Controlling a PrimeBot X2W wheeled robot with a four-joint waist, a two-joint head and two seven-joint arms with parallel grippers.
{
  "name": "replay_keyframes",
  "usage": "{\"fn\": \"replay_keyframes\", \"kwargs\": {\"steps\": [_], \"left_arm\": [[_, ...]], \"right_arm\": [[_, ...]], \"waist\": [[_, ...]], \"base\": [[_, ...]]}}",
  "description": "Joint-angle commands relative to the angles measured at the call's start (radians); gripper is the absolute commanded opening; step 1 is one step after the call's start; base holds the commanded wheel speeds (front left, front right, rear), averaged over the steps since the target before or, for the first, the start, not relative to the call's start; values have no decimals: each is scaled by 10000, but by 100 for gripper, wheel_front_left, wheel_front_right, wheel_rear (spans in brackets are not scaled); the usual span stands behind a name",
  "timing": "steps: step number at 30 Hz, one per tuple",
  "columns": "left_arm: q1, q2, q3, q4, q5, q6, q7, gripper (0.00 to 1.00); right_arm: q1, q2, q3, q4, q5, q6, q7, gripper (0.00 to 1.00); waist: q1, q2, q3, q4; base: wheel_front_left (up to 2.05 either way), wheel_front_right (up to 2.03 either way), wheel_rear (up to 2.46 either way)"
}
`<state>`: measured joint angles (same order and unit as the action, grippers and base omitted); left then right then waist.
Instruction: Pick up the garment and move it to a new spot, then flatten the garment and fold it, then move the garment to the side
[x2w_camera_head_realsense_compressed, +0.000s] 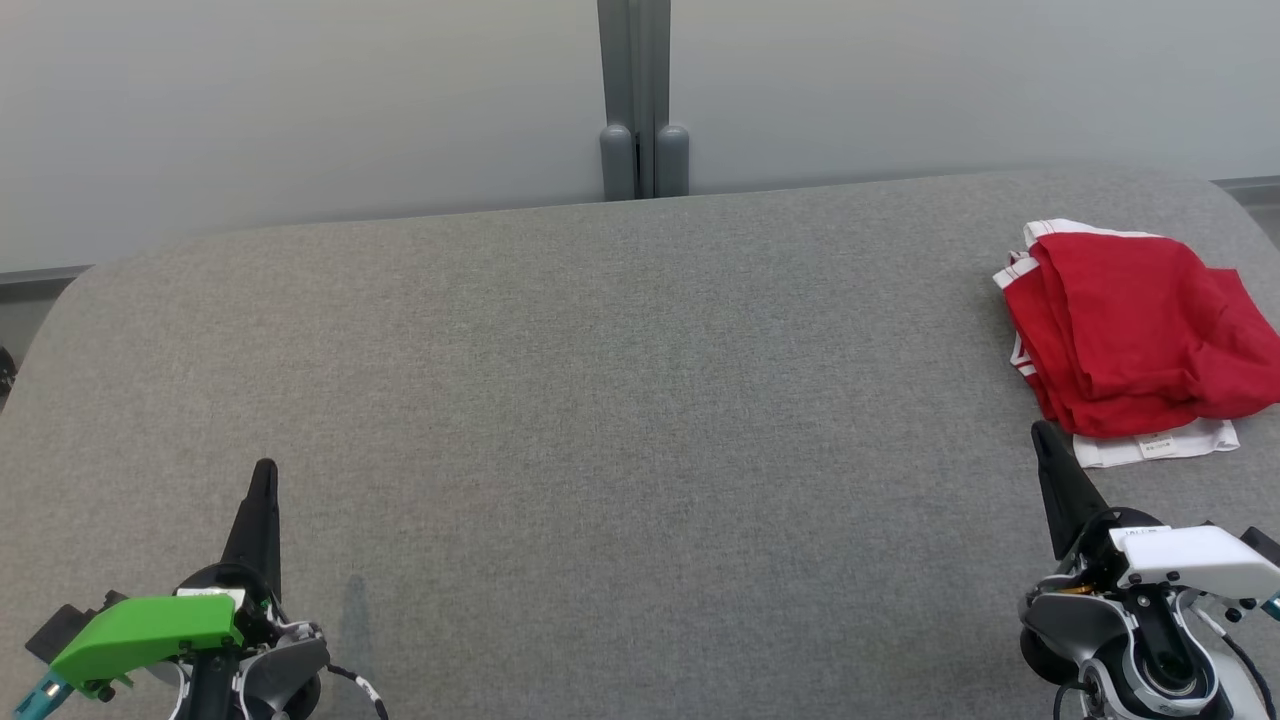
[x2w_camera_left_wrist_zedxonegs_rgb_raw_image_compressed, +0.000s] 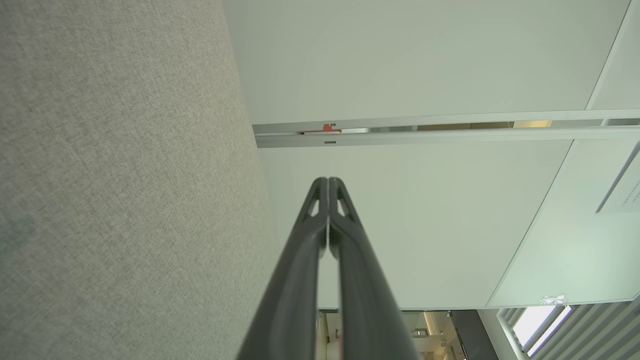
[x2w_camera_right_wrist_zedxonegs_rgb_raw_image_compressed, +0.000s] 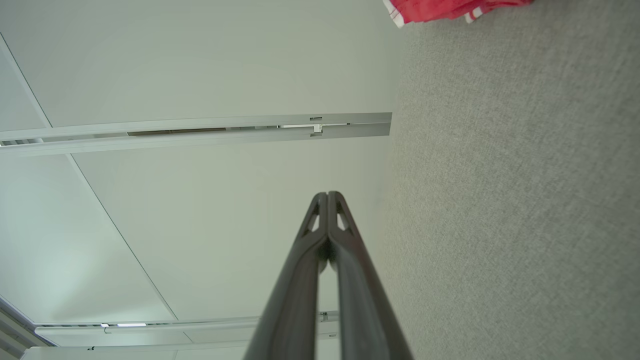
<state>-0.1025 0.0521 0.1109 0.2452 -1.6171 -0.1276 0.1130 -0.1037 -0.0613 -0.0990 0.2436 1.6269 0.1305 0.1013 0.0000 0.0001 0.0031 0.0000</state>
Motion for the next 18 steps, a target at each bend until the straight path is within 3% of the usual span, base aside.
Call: {"fn": "replay_keyframes", "kwargs": {"steps": [1, 18], "left_arm": [[-108, 9, 36, 13, 48, -62, 21, 0], [-109, 3, 43, 13, 59, -62, 30, 0]], "right_arm": [[-52, -1, -26, 22, -40, 6, 45, 0], [-54, 19, -56, 24, -75, 4, 68, 0]], "waist": [[0, -1, 0, 0], [0, -1, 0, 0]], "base": [[0, 0, 0], [0, 0, 0]]}}
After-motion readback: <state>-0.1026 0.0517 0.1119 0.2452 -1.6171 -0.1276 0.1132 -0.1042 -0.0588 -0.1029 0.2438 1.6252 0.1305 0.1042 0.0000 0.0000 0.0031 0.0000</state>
